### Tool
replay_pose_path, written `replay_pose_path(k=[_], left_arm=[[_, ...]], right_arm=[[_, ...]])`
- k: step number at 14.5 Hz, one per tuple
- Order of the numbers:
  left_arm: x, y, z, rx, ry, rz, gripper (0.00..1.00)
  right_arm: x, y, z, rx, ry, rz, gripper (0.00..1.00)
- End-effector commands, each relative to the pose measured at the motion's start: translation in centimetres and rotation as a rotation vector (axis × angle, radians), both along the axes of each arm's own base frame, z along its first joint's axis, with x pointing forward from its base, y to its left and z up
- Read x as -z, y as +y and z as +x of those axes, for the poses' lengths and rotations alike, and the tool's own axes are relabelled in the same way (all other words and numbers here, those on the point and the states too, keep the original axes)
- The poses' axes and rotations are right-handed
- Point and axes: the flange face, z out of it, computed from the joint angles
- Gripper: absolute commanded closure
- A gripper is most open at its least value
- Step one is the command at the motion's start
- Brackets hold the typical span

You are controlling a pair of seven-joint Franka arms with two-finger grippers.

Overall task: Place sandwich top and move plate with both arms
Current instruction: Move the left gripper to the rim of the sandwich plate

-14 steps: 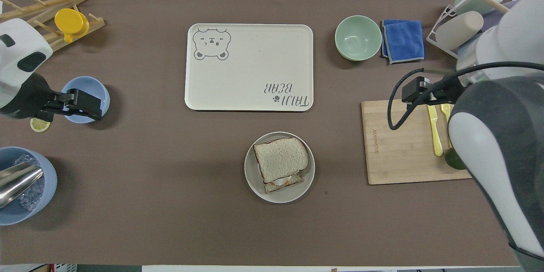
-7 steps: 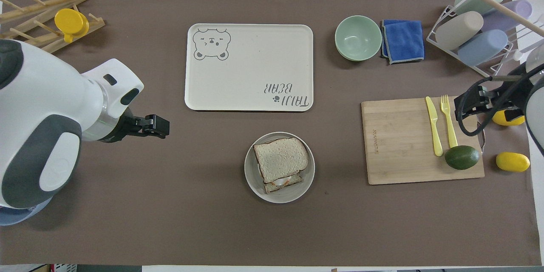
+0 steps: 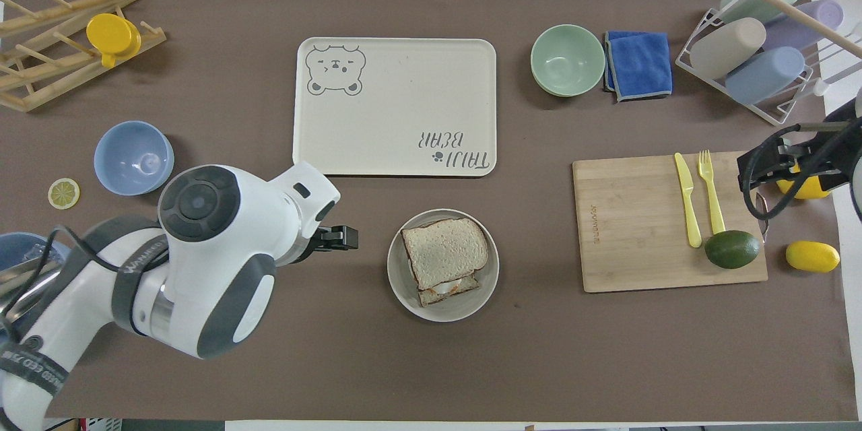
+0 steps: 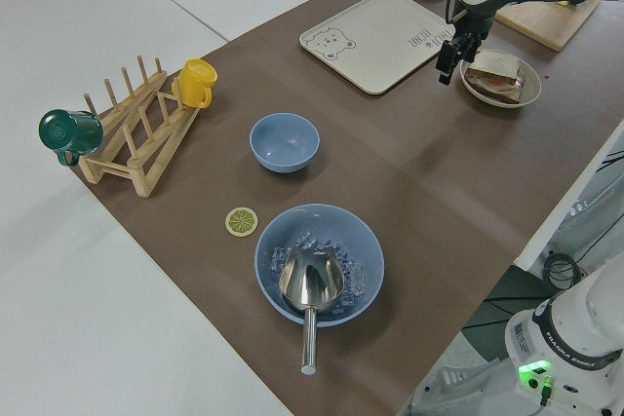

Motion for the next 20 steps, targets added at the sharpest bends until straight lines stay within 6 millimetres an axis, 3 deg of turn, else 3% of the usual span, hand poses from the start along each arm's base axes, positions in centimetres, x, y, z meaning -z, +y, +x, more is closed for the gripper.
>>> replay_pose_path(k=[1,4,7,10,16,20], left_arm=[[3.4,-1.0,-0.6,-0.035,0.01,-0.049,0.0],[5.7,-3.4,-1.9,0.002,-0.003,-0.084,0.02],[7.3,-3.9,-2.6,-0.024,0.011,-0.115,0.2],[7.9,-4.6,-3.2,-0.032,0.034,-0.127,0.37],[8.7,-5.5,-3.6,-0.047,0.051,-0.159,0.42],[9.5,-6.3,-4.0,-0.041,0.044,-0.165,0.68]], right_arm=[[-0.1,-1.1,-1.0,-0.009,-0.007,0.032,0.0],[0.2,-1.6,-2.0,-0.003,-0.001,0.035,0.0],[-0.2,-3.8,0.2,0.021,-0.052,0.02,0.0],[-0.2,-4.7,-0.1,0.035,-0.037,0.021,0.0],[-0.4,-5.3,-0.2,0.061,-0.05,0.076,0.0],[-0.3,-4.6,-0.4,0.047,-0.033,0.069,0.0]])
